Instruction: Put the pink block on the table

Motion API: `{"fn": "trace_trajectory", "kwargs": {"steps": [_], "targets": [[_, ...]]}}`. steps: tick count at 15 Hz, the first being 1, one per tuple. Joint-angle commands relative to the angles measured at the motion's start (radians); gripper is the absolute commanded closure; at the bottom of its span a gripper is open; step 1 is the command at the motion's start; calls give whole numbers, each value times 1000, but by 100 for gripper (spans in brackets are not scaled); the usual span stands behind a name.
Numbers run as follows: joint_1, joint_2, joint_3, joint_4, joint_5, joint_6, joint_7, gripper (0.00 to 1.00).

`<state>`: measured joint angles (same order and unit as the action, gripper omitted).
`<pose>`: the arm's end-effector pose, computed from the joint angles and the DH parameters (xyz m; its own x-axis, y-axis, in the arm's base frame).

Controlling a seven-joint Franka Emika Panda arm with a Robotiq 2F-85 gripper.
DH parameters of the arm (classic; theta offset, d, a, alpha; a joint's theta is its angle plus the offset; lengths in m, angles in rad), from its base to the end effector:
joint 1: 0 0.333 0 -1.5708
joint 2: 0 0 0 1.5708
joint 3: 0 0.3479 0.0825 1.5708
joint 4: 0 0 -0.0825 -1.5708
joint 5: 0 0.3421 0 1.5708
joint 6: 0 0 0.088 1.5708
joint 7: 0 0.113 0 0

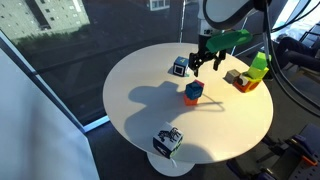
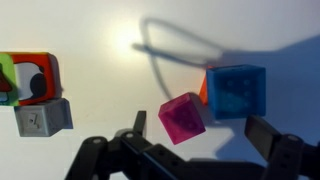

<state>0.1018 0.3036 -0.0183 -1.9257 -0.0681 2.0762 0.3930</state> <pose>0.5719 0.0447 0.3713 0.9547 -0.2729 -0.1191 -0.2599 -0.9589 0.1135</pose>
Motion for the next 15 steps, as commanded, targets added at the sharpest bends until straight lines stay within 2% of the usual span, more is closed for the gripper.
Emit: {"fn": "trace_trajectory", "kwargs": {"steps": [1,7,12,15], "targets": [[-9,-88,14,-54,12,-51,-51,0],[-19,-173,29,-94,25,-186,-150,0],[-19,-258,31,-134,14,-292,-174,0],[-20,-331,33,-182,14,-314,-179,0]]}}
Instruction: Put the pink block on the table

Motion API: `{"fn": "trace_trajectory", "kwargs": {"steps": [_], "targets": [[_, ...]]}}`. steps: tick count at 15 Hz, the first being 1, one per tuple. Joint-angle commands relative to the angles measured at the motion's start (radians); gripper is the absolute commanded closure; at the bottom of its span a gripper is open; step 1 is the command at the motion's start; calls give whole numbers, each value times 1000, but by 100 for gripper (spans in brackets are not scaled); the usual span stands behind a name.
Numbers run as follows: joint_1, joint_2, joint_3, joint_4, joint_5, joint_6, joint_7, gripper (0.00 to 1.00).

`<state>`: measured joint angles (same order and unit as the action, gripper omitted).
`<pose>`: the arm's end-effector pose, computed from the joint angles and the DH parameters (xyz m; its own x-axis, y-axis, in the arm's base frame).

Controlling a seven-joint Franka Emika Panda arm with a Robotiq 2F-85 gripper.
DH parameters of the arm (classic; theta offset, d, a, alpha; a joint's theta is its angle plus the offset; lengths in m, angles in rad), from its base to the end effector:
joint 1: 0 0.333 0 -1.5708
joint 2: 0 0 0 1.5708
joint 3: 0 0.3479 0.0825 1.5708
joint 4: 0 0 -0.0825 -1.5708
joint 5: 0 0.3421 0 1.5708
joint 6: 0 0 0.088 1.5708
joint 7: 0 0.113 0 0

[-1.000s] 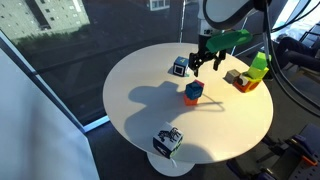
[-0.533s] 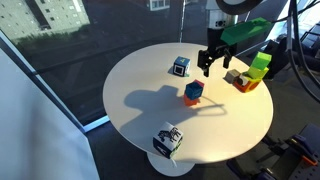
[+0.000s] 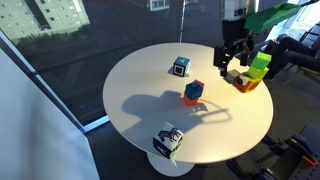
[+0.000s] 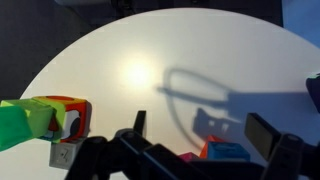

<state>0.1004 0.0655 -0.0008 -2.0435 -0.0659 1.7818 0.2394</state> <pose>0.4864 0.0425 0.4351 0.9453 -0.1299 -0.2992 -0.0940 -0.9869 0.1313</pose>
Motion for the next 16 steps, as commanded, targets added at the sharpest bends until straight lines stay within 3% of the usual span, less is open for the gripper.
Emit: {"fn": "trace_trajectory", "kwargs": {"steps": [1,9,16], "targets": [[-19,-118,17,-81,15,-20,-33,0],[-31,-332,12,-212,32,19,-121,0],[-44,-492,6,-321,69,123,-175,0]]}}
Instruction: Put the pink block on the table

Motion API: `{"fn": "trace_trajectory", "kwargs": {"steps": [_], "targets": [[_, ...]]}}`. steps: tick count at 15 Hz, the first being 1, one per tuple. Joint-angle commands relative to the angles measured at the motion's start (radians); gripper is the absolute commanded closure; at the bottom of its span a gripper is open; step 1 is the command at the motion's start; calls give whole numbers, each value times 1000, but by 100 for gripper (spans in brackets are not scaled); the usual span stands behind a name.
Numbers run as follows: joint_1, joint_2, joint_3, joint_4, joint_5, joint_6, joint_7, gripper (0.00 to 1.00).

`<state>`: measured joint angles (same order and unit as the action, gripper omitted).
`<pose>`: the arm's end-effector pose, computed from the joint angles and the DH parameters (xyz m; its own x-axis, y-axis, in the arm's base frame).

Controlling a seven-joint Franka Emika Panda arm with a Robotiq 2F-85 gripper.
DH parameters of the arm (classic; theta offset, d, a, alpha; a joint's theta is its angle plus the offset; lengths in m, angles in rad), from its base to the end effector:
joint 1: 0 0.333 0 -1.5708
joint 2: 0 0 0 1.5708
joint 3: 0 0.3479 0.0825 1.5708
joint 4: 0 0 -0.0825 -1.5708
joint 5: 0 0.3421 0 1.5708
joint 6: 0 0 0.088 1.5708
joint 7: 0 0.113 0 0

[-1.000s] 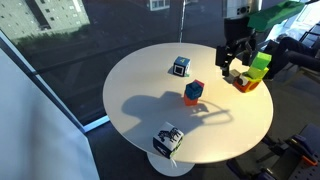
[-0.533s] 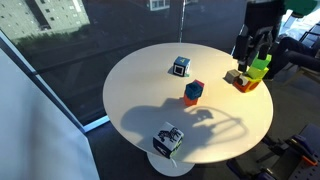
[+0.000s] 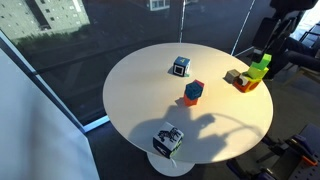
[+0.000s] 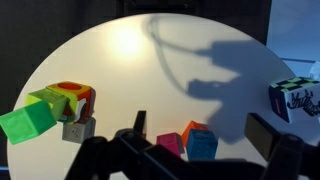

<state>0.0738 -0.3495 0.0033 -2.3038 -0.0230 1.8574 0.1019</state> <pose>0.3822 0.0277 0.5157 0.9954 -0.0189 -0.0940 -0.0160 -0.9994 0.0322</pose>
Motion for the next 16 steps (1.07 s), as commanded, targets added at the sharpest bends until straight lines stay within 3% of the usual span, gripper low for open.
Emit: {"fn": "trace_trajectory", "kwargs": {"steps": [1,16], "targets": [[-18,-92,1,-72,30,57,-41,0],[-25,-98,14,-90,32,67,-23,0]]}}
